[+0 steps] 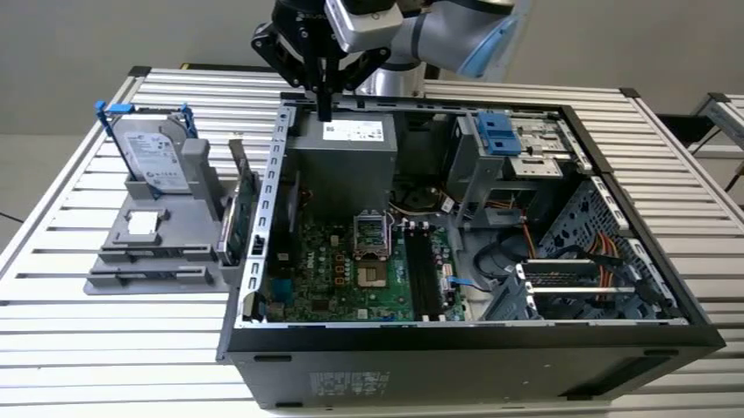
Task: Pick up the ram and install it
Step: 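Reach for the ram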
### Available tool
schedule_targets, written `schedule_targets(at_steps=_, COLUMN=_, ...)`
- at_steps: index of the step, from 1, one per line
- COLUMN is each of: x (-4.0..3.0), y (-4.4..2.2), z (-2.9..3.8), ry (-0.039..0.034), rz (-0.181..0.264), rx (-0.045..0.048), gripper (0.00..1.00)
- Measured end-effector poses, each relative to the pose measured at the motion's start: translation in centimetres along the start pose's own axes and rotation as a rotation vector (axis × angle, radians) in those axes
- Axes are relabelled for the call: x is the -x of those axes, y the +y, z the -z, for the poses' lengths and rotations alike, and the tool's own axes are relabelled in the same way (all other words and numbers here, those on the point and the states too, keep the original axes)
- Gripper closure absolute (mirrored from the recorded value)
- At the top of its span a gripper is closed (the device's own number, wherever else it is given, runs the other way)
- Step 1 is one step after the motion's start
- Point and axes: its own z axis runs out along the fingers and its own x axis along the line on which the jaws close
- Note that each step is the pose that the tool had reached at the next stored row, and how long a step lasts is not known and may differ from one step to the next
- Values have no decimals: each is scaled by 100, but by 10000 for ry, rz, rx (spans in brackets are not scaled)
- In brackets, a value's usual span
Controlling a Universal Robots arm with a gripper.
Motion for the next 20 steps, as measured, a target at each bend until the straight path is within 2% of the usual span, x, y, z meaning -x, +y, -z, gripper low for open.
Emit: schedule_targets(at_steps=20, x=-177, y=-13, z=4, ry=0, rz=0, rx=0, gripper=100)
